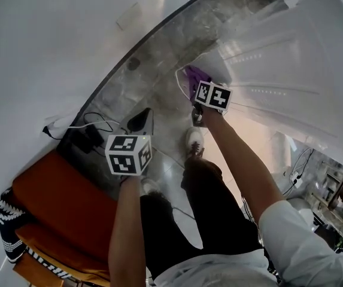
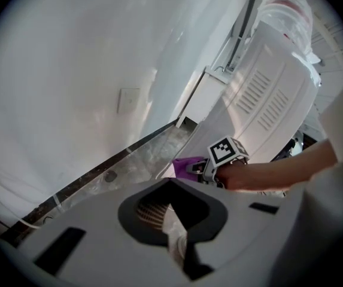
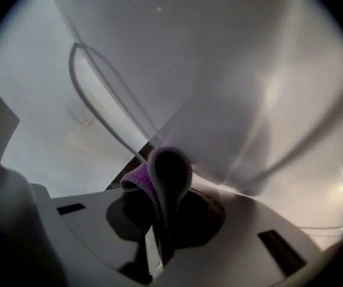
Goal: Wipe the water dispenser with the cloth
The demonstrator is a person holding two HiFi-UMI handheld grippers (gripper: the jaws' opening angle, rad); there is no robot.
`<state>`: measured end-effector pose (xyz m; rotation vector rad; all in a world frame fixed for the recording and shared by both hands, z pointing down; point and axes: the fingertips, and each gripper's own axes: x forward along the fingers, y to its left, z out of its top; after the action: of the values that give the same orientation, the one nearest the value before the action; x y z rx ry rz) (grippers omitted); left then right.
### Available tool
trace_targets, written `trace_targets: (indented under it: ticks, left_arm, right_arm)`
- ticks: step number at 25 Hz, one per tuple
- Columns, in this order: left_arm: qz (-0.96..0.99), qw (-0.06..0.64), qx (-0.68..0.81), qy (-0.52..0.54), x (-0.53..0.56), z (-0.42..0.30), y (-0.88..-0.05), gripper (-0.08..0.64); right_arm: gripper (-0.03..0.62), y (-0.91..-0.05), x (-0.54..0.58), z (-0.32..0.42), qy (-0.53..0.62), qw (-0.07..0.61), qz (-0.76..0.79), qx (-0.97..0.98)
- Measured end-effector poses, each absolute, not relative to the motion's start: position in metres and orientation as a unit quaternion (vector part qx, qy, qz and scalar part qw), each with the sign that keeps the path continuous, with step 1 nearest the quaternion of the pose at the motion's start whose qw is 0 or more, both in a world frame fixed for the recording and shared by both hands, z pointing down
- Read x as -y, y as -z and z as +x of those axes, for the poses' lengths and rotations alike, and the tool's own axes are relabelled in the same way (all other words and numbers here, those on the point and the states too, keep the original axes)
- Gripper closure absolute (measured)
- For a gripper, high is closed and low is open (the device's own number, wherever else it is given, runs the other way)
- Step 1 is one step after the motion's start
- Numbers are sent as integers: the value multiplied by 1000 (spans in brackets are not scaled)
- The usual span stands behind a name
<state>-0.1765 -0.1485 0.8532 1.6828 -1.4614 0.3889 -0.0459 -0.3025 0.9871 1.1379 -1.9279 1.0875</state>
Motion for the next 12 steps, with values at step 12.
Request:
trace_targets:
  ticks: [12]
  left_arm:
    - [705, 422, 542, -177, 123, -135, -832, 551]
  right_arm:
    - [537, -977, 258, 78, -481, 267, 534, 642]
